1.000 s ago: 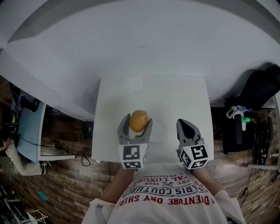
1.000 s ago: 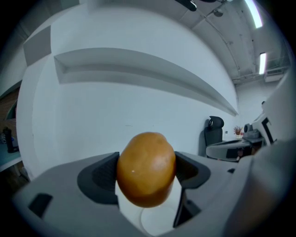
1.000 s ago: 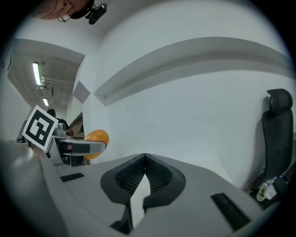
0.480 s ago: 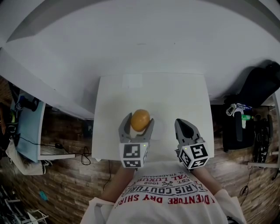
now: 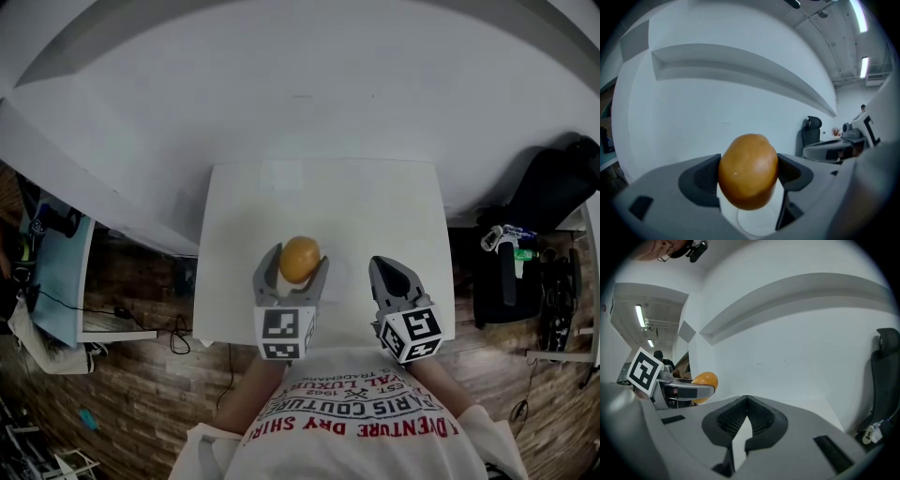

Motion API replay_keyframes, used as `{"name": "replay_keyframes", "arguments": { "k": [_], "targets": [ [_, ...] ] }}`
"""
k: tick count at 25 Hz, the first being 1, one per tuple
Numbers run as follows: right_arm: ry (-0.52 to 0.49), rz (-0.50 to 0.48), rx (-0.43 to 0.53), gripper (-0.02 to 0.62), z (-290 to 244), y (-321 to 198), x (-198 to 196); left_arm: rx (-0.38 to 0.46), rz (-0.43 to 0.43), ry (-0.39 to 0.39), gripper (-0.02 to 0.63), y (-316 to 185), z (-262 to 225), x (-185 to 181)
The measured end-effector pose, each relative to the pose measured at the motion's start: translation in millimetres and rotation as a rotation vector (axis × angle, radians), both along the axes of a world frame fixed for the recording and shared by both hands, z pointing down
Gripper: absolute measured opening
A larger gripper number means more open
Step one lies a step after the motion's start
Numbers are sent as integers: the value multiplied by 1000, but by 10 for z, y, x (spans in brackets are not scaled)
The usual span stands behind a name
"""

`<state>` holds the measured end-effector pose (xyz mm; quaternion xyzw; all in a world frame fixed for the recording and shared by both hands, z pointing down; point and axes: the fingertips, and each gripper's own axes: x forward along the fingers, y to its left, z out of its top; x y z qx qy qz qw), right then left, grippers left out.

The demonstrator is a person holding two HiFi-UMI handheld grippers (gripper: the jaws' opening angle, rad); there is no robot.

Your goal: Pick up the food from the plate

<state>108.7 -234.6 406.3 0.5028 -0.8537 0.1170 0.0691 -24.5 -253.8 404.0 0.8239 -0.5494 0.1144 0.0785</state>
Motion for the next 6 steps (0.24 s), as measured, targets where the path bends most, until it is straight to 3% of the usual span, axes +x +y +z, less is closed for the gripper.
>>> {"name": "replay_keyframes", "arguments": {
  "k": [6],
  "targets": [
    [25,5,-12,12,48,-5,31,-19,10,4,364,20,38,42]
  ]
}}
